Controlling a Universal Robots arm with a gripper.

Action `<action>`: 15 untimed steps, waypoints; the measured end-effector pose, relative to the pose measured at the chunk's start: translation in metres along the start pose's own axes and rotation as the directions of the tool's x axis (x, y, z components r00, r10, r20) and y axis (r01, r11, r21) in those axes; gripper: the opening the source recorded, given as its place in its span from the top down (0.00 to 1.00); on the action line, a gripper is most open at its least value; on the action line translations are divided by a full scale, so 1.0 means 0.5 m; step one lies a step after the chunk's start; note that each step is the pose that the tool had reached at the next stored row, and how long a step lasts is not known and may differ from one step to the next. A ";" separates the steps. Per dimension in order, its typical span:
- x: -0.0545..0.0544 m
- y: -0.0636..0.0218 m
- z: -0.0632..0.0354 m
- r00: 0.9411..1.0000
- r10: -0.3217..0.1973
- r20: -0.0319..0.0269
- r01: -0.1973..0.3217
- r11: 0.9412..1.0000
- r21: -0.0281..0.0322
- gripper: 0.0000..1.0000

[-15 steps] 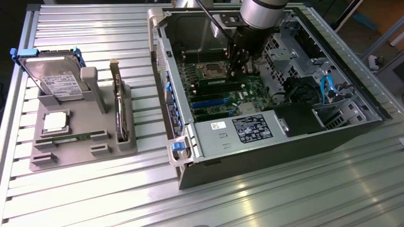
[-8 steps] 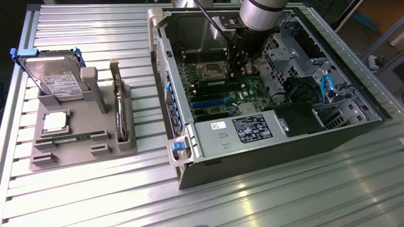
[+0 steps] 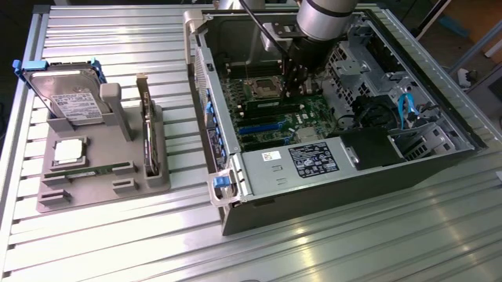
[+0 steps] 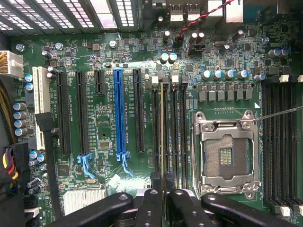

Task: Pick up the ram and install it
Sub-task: 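Insert the ram into the slot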

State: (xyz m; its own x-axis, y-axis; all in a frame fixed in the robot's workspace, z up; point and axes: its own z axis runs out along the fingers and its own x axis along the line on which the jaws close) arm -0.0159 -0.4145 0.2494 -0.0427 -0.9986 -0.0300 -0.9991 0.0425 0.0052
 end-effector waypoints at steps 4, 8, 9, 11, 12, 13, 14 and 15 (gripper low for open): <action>0.000 0.000 0.000 1.000 -0.003 0.000 0.003 1.000 0.000 0.88; 0.000 0.000 0.000 1.000 -0.003 0.000 0.003 1.000 0.000 0.88; 0.000 0.000 0.001 1.000 -0.003 -0.001 0.003 1.000 0.000 0.88; -0.001 0.000 0.000 1.000 -0.003 -0.007 0.003 1.000 0.000 0.88; -0.001 0.000 0.000 1.000 -0.003 -0.007 0.003 1.000 0.000 0.88; -0.001 0.000 0.000 1.000 -0.003 -0.007 0.003 1.000 0.000 0.88; -0.001 0.000 0.000 1.000 -0.003 -0.007 0.003 1.000 0.000 0.88; -0.001 0.001 0.001 1.000 -0.003 -0.007 0.003 1.000 0.000 0.88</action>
State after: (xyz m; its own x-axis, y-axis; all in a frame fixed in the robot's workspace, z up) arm -0.0164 -0.4139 0.2490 -0.0397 -0.9990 -0.0227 -0.9992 0.0395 0.0049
